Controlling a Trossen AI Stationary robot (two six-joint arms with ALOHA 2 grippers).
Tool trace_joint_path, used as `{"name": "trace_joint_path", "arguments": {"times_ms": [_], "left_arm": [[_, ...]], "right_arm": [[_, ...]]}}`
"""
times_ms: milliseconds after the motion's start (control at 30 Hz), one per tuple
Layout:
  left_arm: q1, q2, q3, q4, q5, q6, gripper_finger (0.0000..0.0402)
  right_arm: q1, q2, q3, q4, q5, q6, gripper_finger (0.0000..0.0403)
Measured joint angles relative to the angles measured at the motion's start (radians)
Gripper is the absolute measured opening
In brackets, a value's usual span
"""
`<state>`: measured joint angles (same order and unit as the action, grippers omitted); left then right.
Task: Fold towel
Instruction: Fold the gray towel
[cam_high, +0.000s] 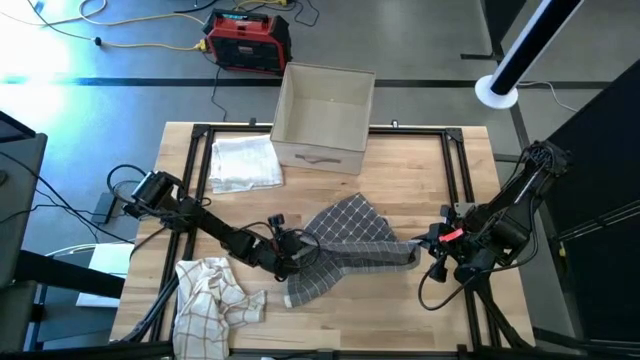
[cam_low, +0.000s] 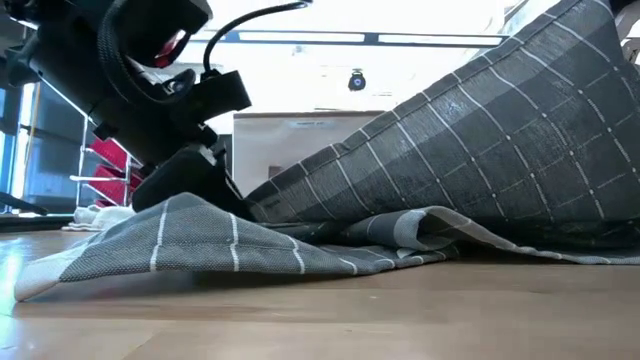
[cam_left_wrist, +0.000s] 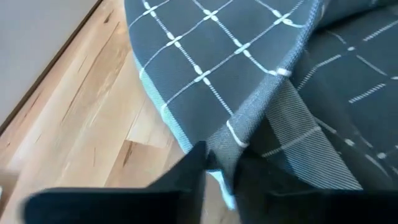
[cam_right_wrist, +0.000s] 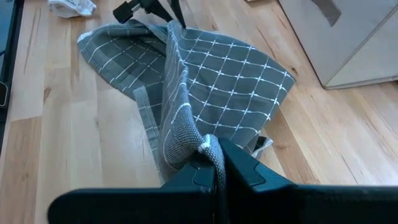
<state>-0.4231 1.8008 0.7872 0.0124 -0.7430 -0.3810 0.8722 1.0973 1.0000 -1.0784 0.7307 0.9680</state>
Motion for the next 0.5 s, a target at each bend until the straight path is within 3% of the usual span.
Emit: {"name": "trace_joint_path", "arguments": {"times_ms": [67, 200, 367, 500], "left_arm": [[0.006, 0.000, 0.000, 0.000, 0.000, -0.002, 0.0008], [0.017, -0.002, 0.000, -0.057, -0.005, -0.003, 0.0004], [0.017, -0.089, 0.059, -0.302, -0.068, -0.045, 0.0001], [0.007, -0.212, 0.131, -0.467, -0.110, -0.023, 0.0001]], "right_arm": [[0.000, 0.000, 0.000, 0.003, 0.000, 0.000, 0.0000], [0.000, 0.000, 0.000, 0.011, 0.015, 0.000, 0.0000], [0.000, 0.000, 0.000, 0.082, 0.076, -0.032, 0.0000], [-0.012, 0.000, 0.000, 0.232, 0.153, -0.171, 0.0000]]}}
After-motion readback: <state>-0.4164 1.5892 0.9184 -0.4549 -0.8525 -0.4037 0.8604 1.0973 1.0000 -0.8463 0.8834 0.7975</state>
